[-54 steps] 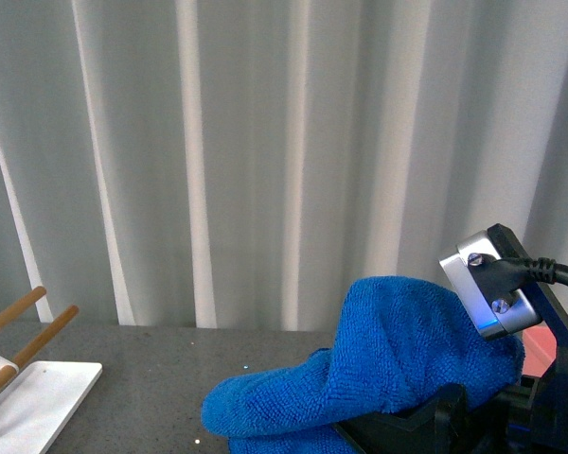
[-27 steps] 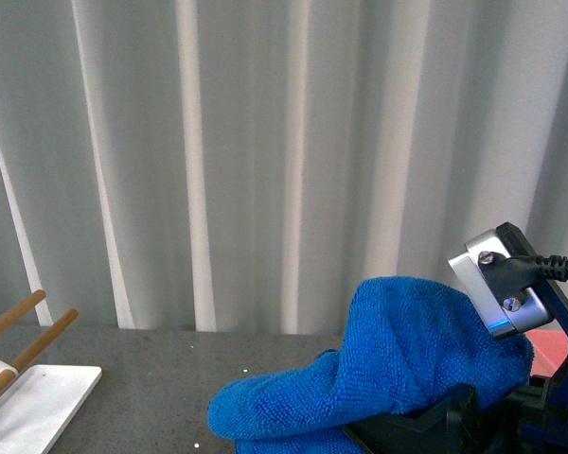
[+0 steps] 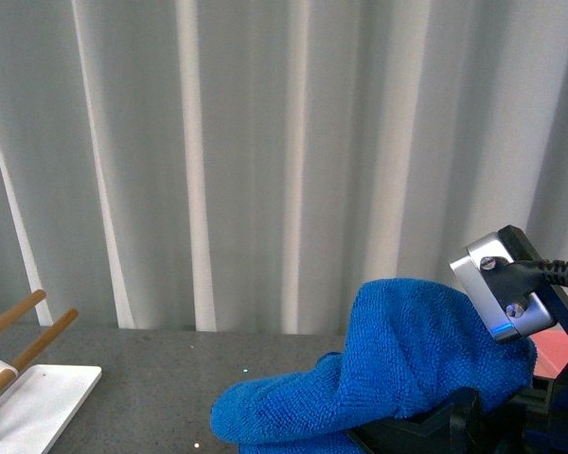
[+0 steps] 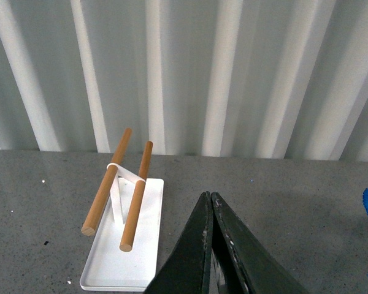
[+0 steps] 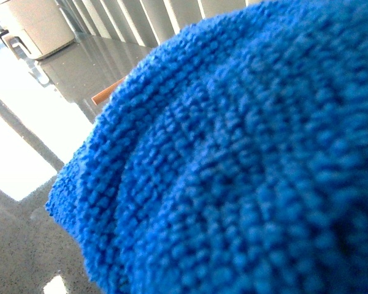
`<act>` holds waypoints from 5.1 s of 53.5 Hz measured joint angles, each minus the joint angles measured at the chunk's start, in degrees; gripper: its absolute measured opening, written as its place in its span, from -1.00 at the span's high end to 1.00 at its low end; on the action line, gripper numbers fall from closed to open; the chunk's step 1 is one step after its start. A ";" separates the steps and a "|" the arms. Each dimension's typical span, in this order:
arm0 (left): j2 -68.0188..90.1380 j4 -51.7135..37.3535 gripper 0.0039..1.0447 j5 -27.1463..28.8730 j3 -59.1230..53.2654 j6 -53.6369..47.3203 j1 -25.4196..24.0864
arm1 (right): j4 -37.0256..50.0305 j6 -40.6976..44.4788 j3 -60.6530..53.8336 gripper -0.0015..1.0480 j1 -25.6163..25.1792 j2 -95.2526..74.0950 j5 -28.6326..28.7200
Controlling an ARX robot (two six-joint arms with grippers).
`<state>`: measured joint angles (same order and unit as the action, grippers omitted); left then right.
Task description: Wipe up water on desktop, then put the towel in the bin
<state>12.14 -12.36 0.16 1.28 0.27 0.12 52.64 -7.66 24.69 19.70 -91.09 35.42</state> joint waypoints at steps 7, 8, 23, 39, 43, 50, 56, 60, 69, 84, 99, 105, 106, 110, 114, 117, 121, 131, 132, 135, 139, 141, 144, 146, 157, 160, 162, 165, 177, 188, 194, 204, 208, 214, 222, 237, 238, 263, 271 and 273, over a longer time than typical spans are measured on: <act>-1.40 1.40 0.93 -0.02 0.00 0.00 0.00 | -0.24 0.20 -0.07 0.85 -0.02 0.07 0.02; -1.66 1.66 0.93 -0.02 0.00 0.00 0.00 | -0.28 0.24 -0.07 0.85 -0.04 0.07 0.02; -11.91 12.09 0.93 -0.15 0.02 -0.02 0.00 | -1.09 1.92 -0.55 0.85 0.00 0.13 -0.48; -11.93 12.33 0.52 -0.13 0.02 -0.02 0.00 | -5.49 4.68 0.02 0.85 0.48 -0.70 -5.11; -11.93 12.33 0.31 -0.13 0.02 0.00 0.00 | -9.53 7.43 1.25 0.85 0.79 -2.47 -8.13; -11.96 12.33 -0.07 -0.13 0.02 -0.02 0.00 | -19.15 12.79 5.05 0.85 1.46 -7.56 -14.67; -11.96 12.33 -0.37 -0.13 0.00 0.00 0.00 | -26.82 14.88 8.85 0.85 1.73 -12.46 -20.72; -11.96 12.33 -0.57 -0.13 0.02 -0.02 0.00 | -33.09 15.06 11.89 0.85 1.70 -15.39 -24.79; -11.96 12.33 -0.89 -0.13 0.02 -0.04 0.00 | -44.81 17.79 19.06 0.85 1.31 -20.87 -32.41; -11.96 12.33 -0.88 -0.13 0.00 -0.04 0.00 | -51.60 21.22 30.29 0.85 -0.13 -28.09 -43.43; -11.96 12.33 -0.88 -0.13 0.02 -0.04 0.00 | -56.37 22.93 40.17 0.85 1.40 -34.47 -49.57; -11.96 12.33 -0.88 -0.13 0.02 -0.04 0.00 | -57.88 22.86 43.67 0.85 2.95 -36.33 -50.14; -11.96 12.33 -0.88 -0.13 0.00 -0.04 0.00 | -58.25 22.84 44.50 0.85 3.37 -36.79 -50.14; -11.96 12.33 -0.88 -0.13 0.02 -0.04 0.00 | -59.54 22.43 47.28 0.85 4.72 -38.16 -50.10; -11.96 12.33 -0.88 -0.13 0.02 -0.04 0.00 | -59.89 21.42 49.42 0.85 6.73 -39.43 -49.48; -11.96 12.33 -0.88 -0.13 0.02 -0.04 0.00 | -59.76 20.48 49.77 0.85 7.98 -39.67 -48.22; -11.96 12.33 -0.88 -0.13 0.02 -0.04 0.00 | -59.28 19.78 49.77 0.85 9.57 -39.76 -47.01; -11.96 12.33 -0.88 -0.13 0.02 -0.02 0.00 | -57.24 17.86 48.28 0.85 13.18 -39.41 -42.53; -11.96 12.33 -0.88 -0.13 0.02 -0.04 0.00 | -57.09 17.68 48.06 0.85 13.35 -39.30 -42.27; -11.96 12.33 -0.88 -0.13 0.02 -0.02 0.00 | -56.46 16.85 47.01 0.85 14.01 -38.66 -40.94; -11.96 12.33 -0.88 -0.13 0.02 -0.04 0.00 | -55.47 15.43 44.98 0.85 14.86 -37.20 -38.32; -11.96 12.33 -0.88 -0.13 0.02 -0.04 0.00 | -54.71 14.38 43.34 0.85 15.26 -36.35 -36.48; -11.96 12.33 -0.88 -0.15 0.02 -0.04 0.00 | -52.98 11.82 39.82 0.85 15.80 -34.16 -33.62; -11.96 12.33 -0.88 -0.13 0.02 -0.04 0.00 | -51.95 10.69 37.57 0.85 15.89 -32.70 -32.28; -11.96 12.33 -0.88 -0.13 0.02 -0.02 0.00 | -49.55 6.86 28.00 0.85 12.83 -23.45 -28.48; -11.96 12.33 -0.88 -0.13 0.02 -0.04 0.00 | -49.79 6.88 26.14 0.85 10.91 -20.55 -28.46; -11.96 12.33 -0.88 -0.13 0.02 -0.04 0.00 | -50.29 7.23 25.09 0.85 9.09 -18.36 -28.68; -11.96 12.33 -0.88 -0.13 0.02 -0.04 0.00 | -51.15 8.46 24.09 0.85 6.21 -15.34 -29.03; -11.96 12.33 -0.88 -0.13 0.02 -0.04 0.00 | -55.21 14.71 24.76 0.85 -1.51 -6.97 -27.52; -11.96 12.33 -0.88 -0.13 0.00 -0.02 0.00 | -61.24 19.50 29.66 0.85 -5.46 0.04 -26.34; -11.96 12.33 -0.88 -0.13 0.02 -0.04 0.00 | -63.43 21.40 32.96 0.86 -7.34 2.71 -28.33; -11.96 12.33 -0.88 -0.13 0.02 -0.02 0.00 | -65.09 25.07 39.34 0.86 -13.05 5.07 -42.23; -11.96 12.33 -0.88 -0.13 0.02 -0.04 0.00 | -67.23 25.35 41.44 0.86 -15.85 5.38 -46.12; -11.96 12.33 -0.88 -0.13 0.02 -0.04 0.00 | -69.83 25.00 44.72 0.86 -19.85 5.42 -45.59; -11.96 12.33 -0.88 -0.13 0.02 -0.04 0.00 | -79.01 23.12 54.27 0.86 -27.36 4.09 -44.61; -11.96 12.33 -0.88 -0.13 0.02 -0.04 0.00 | -84.19 23.34 54.49 0.86 -31.95 -0.52 -44.76; -11.96 12.33 -0.88 -0.13 0.02 -0.02 0.00 | -84.19 23.34 54.27 0.86 -32.04 -0.70 -44.76; -11.96 12.33 -0.88 -0.13 0.02 -0.04 0.00 | -79.67 17.53 46.90 0.86 -31.56 -9.55 -44.44; -11.96 12.33 -0.88 -0.13 0.02 -0.04 0.00 | -78.79 16.79 46.93 0.86 -31.39 -10.80 -44.24; -11.96 12.33 -0.88 -0.13 0.02 -0.04 0.00 | -78.73 16.68 46.93 0.86 -31.41 -10.86 -43.63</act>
<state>0.19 -0.03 0.03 1.30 0.23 0.12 -26.09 9.02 71.61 -11.70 -101.95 -8.21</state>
